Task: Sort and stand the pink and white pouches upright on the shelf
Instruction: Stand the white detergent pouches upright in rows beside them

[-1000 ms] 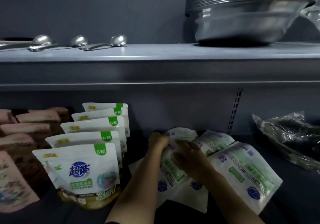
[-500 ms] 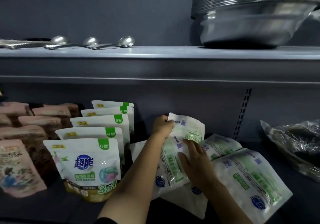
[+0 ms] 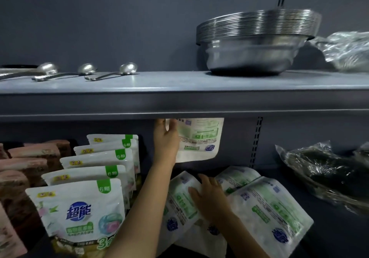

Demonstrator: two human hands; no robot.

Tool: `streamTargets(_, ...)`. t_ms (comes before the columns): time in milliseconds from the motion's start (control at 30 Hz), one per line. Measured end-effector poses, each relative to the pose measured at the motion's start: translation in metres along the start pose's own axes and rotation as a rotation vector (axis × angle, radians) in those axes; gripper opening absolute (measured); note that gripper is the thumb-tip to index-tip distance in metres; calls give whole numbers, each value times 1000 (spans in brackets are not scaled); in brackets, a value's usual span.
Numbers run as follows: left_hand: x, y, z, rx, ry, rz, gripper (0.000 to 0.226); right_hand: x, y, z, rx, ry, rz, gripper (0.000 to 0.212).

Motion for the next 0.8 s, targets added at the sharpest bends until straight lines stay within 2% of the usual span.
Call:
streamTargets(33, 1, 1, 3, -9, -1, 49, 18, 0, 6, -1, 27, -24, -103, 48)
streamTargets(100, 3, 4, 9, -25, -5, 80, 21, 2, 26, 3, 160, -73, -413, 28)
streamTargets(133, 3, 5, 13, -29, -9, 81, 23, 7, 35, 5, 216, -142, -623, 27)
streamTargets(167, 3, 7, 16, -37, -9, 76, 23, 13, 41, 8, 215, -250, -870, 36)
streamTargets(233, 2, 10, 22, -59, -22, 33, 22, 18, 44, 13, 68, -410, -1396, 57)
streamTargets(300, 2, 13, 29, -69, -69, -13, 28, 6, 52, 15, -165, -400, -1678, 75)
streamTargets(367, 2, 13, 36, -120, -102, -17, 32, -1, 62, 21, -308, -337, -1724, 85)
streamTargets(400, 1, 11, 40, -162, -94, -4, 32, 1, 66, 22, -334, -324, -1707, 82)
streamTargets(500, 1, 4, 48, -279, -98, 43, 25, -3, 80, 28, -327, -232, -1682, 37)
streamTargets(600, -3, 8, 51, -294, -108, 62, 31, 5, 85, 26, -287, -174, -1640, 29)
streamTargets(700, -20, 16, 50, -263, 50, 42, 35, 7, 89, 27, -280, -109, -1584, 34)
streamTargets(767, -37, 13, 56, -351, 295, 88, 27, 10, 92, 24, -225, -56, -1524, 38)
streamTargets(800, -41, 13, 60, -409, 373, 64, 35, 11, 92, 23, -208, -25, -1501, 42)
Point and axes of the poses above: each hand's wrist, its own z-axis away from the middle knuckle, its own y-axis out of the back of the hand, x = y × z, the point moved 6 cm from there along -z, towards the middle knuckle, and after that the axes turned 2 degrees about z, right-handed, at the moved point
